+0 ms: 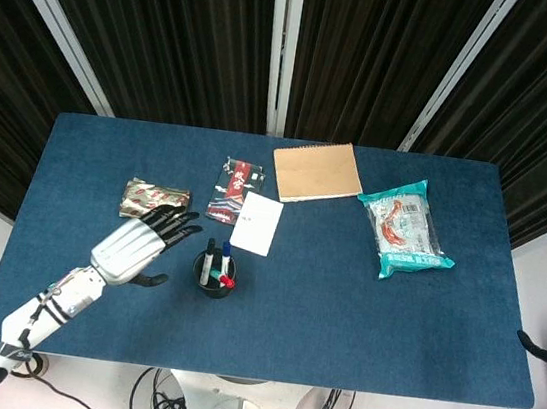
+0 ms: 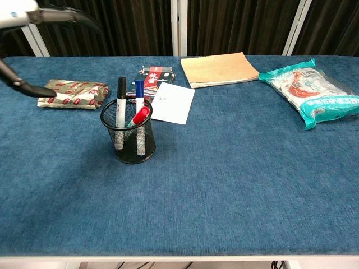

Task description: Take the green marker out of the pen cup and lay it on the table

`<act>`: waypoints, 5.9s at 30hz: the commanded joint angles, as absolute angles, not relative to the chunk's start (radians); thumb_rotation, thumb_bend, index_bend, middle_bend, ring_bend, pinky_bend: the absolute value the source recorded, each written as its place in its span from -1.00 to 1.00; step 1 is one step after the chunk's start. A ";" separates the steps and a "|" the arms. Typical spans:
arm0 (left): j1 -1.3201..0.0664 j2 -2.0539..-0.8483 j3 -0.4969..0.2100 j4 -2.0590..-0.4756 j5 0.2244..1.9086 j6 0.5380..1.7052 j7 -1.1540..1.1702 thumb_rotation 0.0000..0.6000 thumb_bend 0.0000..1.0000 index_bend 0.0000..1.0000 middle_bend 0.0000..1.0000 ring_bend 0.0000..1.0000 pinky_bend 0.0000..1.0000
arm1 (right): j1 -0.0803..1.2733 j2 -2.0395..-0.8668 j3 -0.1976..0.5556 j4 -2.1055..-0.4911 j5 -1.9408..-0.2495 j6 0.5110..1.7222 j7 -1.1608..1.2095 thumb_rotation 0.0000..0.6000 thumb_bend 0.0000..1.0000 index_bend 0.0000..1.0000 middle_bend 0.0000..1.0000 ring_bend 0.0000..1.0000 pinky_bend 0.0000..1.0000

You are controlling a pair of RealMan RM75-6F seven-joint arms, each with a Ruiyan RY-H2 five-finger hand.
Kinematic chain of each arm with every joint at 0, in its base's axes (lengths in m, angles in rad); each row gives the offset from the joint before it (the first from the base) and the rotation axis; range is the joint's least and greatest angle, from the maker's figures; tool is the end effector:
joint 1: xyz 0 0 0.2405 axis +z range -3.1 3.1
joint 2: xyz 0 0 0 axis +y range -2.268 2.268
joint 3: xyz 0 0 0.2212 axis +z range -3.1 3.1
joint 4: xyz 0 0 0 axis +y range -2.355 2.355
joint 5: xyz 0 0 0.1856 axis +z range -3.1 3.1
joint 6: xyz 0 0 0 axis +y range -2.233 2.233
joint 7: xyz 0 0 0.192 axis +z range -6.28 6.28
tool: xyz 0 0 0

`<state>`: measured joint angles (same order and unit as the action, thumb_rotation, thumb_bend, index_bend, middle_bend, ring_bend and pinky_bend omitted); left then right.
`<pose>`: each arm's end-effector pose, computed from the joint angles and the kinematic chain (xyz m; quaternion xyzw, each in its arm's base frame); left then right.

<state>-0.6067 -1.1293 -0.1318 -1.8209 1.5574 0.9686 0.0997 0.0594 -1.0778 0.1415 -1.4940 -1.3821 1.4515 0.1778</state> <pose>-0.0930 0.3012 0.0675 -0.7962 -0.3033 -0.4074 0.3288 -0.3107 -0.2332 0.2140 0.5250 -0.4039 0.3966 0.6355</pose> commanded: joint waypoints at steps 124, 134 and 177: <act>-0.808 -1.295 -0.095 -1.812 1.461 0.947 0.112 1.00 -0.42 0.24 -0.67 -1.00 -0.68 | 0.067 -1.027 0.171 -1.565 -1.296 1.412 0.142 1.00 -0.82 -1.00 -1.00 -1.00 -1.00; -0.715 -1.090 -0.127 -1.965 1.492 1.107 0.089 1.00 -0.41 0.26 -0.63 -1.00 -0.66 | 0.068 -1.026 0.174 -1.572 -1.296 1.416 0.135 1.00 -0.81 -1.00 -1.00 -1.00 -1.00; -0.604 -1.225 -0.059 -1.503 1.461 1.070 -0.282 1.00 -0.53 -0.94 -0.83 -1.00 -0.76 | 0.070 -1.065 0.189 -1.554 -1.298 1.456 0.109 1.00 -0.74 -1.00 -1.00 -1.00 -1.00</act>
